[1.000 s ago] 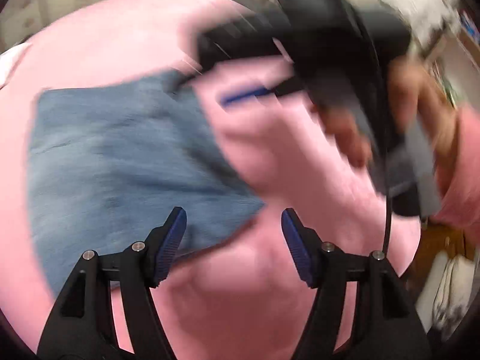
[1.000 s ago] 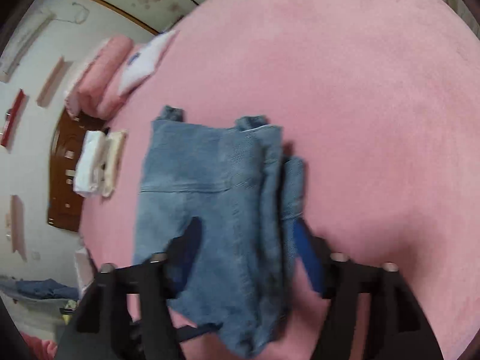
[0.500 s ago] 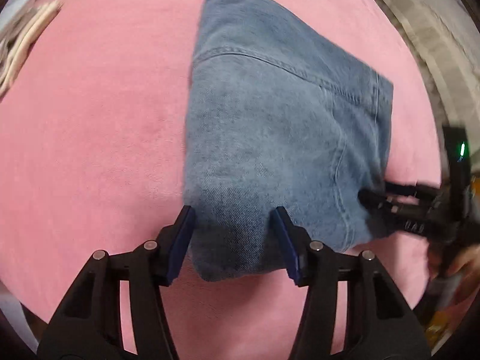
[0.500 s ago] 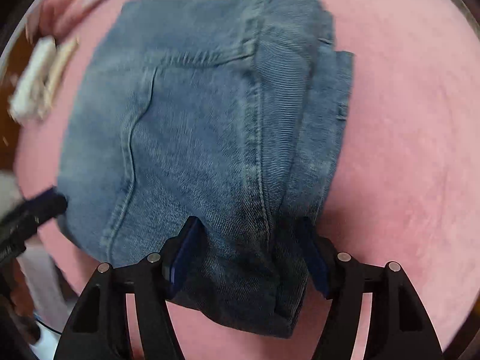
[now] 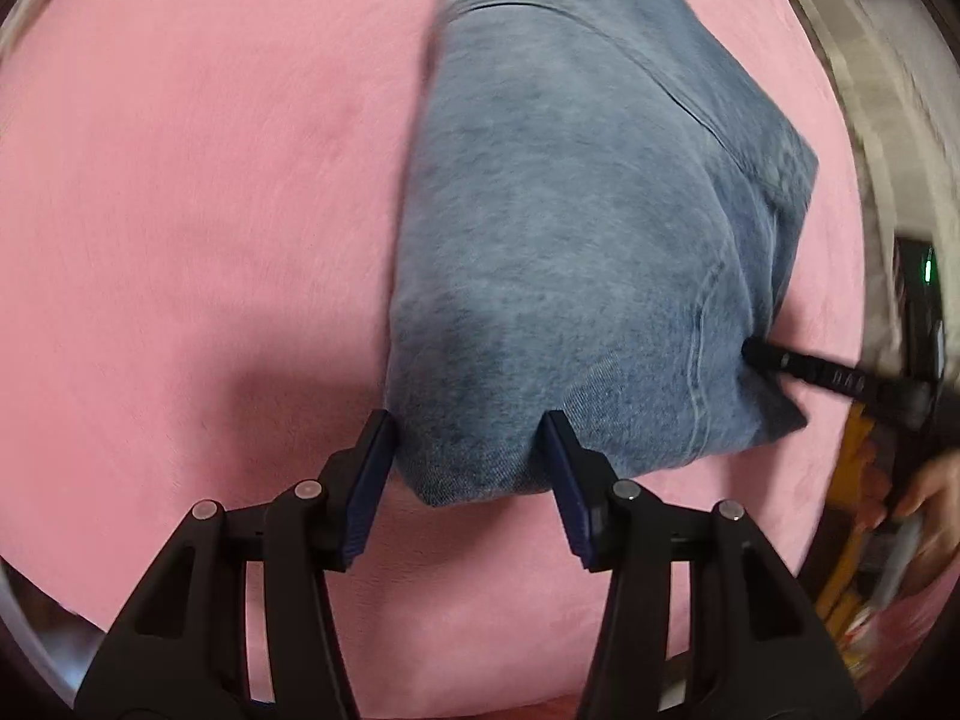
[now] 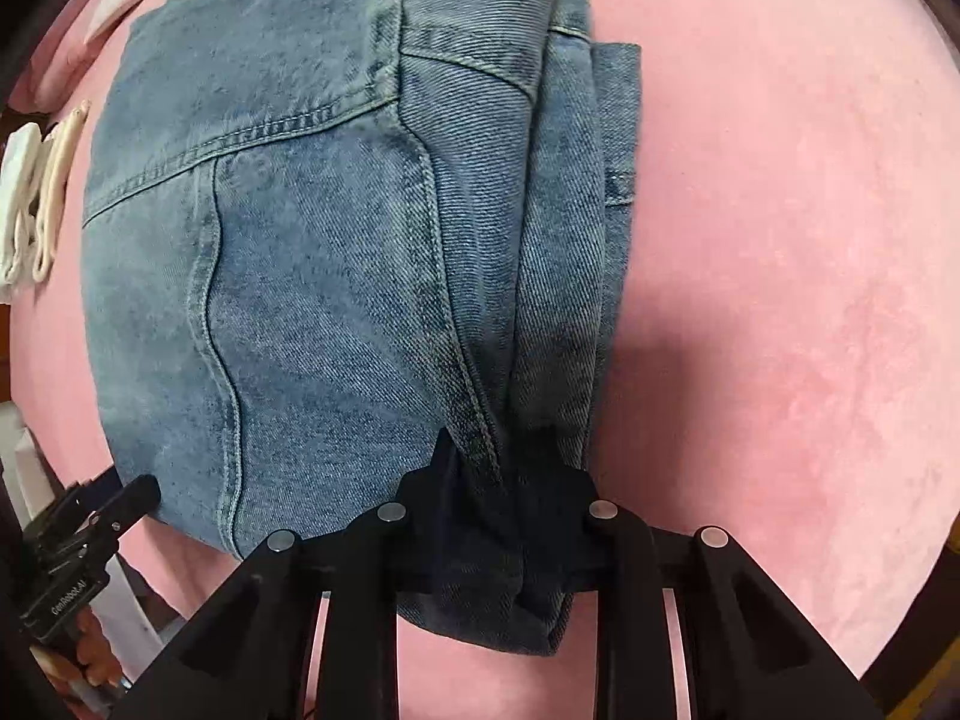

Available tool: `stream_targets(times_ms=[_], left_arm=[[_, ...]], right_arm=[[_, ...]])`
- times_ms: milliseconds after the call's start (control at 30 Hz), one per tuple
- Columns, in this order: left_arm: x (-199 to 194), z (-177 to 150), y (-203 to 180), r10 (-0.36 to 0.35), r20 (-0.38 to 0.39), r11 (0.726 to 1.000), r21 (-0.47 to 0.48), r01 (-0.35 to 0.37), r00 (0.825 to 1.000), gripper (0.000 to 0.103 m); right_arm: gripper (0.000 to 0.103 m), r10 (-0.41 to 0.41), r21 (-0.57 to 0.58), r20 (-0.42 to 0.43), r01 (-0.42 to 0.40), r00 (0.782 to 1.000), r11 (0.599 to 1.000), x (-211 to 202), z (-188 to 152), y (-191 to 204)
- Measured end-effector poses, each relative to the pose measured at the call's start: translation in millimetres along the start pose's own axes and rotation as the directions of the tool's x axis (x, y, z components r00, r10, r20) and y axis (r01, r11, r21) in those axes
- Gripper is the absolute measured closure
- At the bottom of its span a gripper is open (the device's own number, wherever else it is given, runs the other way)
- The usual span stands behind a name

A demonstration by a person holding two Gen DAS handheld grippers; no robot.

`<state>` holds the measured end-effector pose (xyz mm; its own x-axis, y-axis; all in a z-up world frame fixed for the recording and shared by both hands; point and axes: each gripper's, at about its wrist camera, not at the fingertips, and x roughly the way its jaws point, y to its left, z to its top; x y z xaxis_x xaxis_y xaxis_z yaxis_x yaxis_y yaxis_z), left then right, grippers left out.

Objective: Fold large clothes

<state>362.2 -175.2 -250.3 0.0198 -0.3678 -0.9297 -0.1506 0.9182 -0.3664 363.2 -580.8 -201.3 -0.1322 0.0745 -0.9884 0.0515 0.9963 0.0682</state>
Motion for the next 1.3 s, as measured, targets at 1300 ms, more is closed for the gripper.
stream_targets(times_ms=[1300], left_arm=[[-14.4,159.4,-94.5,0.314,0.243,0.936,0.082,-0.342,0.918,0.069]], right_arm=[[0.103,0.268,-0.023,0.315,-0.275,0.910,0.961,-44.9,37.5,100.5]])
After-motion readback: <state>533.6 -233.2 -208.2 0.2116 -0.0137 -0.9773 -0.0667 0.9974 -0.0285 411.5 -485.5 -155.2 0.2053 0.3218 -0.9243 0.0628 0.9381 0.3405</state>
